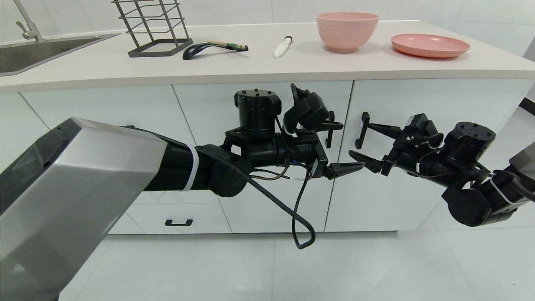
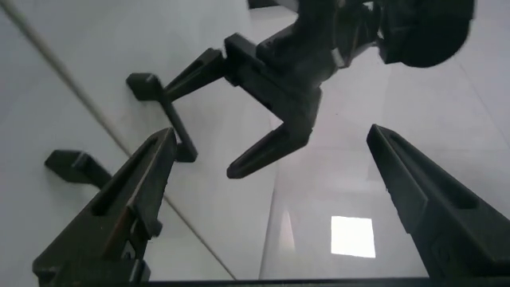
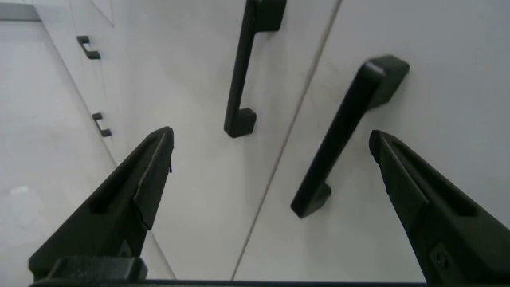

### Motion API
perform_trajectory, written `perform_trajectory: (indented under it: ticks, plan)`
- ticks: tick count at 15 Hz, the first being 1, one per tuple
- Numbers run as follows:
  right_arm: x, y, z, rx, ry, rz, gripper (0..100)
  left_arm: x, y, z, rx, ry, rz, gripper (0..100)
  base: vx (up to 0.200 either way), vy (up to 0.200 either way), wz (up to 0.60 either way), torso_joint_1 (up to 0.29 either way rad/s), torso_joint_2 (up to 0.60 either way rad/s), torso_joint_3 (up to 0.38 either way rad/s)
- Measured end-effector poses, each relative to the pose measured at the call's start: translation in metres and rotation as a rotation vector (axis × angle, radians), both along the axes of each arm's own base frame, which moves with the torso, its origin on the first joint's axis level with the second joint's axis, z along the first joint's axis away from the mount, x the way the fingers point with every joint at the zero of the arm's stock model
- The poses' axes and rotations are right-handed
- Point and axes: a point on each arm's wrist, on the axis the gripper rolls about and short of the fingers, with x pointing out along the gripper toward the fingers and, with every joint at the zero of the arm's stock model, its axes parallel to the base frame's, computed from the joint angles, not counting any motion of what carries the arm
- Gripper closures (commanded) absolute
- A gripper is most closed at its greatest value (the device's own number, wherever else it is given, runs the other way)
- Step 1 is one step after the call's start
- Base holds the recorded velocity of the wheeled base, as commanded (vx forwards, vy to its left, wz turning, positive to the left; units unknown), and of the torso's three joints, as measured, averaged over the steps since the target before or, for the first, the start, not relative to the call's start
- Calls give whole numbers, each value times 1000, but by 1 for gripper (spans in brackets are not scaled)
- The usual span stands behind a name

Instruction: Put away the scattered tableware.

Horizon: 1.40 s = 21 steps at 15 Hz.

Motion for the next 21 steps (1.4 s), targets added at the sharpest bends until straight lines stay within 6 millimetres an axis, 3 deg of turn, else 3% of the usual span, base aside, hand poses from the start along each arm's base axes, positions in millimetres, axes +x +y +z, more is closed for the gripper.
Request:
perform_trajectory:
  ticks: [5,11,17,21]
  plan:
    - [11,12,-9,-7,-4,60,0,1,1,1,-4,10,37,0,0,0,0,0,0,0]
    - [4,18,-7,-26,-7,156,0,5,-2,-5,-21,-10,33,0,0,0,0,0,0,0]
    - [-57,7,-6,-60,77,206,0,15,-14,-5,-124,-21,65,0,0,0,0,0,0,0]
    - [-100,-4,-5,-76,121,204,0,1,-41,-9,-187,-20,12,0,0,0,0,0,0,0]
